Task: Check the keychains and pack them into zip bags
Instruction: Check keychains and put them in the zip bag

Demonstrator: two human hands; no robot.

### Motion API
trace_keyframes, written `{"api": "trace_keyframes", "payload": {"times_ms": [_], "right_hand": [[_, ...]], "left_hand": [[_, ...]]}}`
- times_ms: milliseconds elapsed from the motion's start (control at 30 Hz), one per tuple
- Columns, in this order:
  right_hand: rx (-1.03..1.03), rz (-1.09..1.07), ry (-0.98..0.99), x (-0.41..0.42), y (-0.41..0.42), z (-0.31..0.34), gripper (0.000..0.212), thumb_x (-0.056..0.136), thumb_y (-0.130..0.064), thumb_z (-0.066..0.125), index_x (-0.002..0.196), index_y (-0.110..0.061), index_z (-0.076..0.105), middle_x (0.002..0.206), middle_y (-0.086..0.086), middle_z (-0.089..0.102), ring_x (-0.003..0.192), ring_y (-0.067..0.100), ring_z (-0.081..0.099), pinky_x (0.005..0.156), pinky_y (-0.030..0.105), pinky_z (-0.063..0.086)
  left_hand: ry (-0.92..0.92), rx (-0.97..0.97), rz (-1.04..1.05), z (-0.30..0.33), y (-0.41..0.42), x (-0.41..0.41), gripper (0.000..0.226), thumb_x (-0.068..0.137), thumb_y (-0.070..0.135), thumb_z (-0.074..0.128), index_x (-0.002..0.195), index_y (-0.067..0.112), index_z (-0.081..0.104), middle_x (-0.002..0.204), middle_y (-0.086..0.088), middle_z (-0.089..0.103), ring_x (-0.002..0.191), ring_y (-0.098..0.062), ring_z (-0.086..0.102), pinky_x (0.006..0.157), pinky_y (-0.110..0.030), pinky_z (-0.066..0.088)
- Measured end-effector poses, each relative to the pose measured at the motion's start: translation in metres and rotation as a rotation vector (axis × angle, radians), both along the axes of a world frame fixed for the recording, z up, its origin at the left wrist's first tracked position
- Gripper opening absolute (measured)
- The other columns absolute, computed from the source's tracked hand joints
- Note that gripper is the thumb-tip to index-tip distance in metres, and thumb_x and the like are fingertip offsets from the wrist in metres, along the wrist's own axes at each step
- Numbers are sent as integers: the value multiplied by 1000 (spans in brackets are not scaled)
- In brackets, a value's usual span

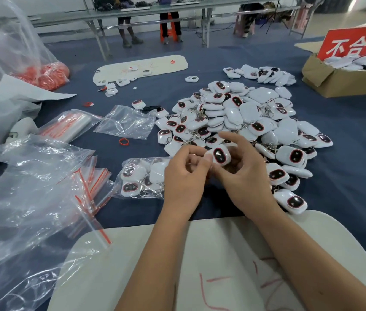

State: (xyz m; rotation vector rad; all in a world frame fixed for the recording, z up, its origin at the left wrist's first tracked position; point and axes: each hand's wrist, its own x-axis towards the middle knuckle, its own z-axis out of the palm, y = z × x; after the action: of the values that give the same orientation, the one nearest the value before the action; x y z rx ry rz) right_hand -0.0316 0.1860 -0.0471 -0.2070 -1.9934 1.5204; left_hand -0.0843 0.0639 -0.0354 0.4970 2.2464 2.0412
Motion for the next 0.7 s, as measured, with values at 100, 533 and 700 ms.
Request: {"api": "trace_keyframes", "payload": {"times_ms": [100, 533, 700], "right_hand": [[-156, 53, 31, -2, 2, -3, 32, 88, -14, 83, 114, -21, 66, 93, -3, 78, 85, 12, 74, 76, 25, 57], [-81, 164, -17, -7, 3, -7, 41, 106, -11, 56, 143, -26, 64, 62, -21, 49, 56, 1, 43, 58, 13, 39], [-45, 152, -37, -8, 3, -8, 38, 104, -5, 58, 137, -20, 68, 64, -24, 56, 57, -1, 50, 62, 9, 41]], "left_hand": [[-112, 52, 10, 0, 1, -1, 19, 99, 21, 69, 90, 4, 67, 69, -5, 69, 58, -13, 62, 52, -22, 50], [-192, 116, -1, 0, 1, -2, 13, 98, 18, 68, 105, 8, 69, 82, -3, 63, 65, -12, 64, 50, -22, 49], [-189, 124, 1, -1, 0, -5, 13, 98, 13, 68, 97, 0, 68, 78, -6, 57, 65, -17, 54, 52, -24, 50]]}}
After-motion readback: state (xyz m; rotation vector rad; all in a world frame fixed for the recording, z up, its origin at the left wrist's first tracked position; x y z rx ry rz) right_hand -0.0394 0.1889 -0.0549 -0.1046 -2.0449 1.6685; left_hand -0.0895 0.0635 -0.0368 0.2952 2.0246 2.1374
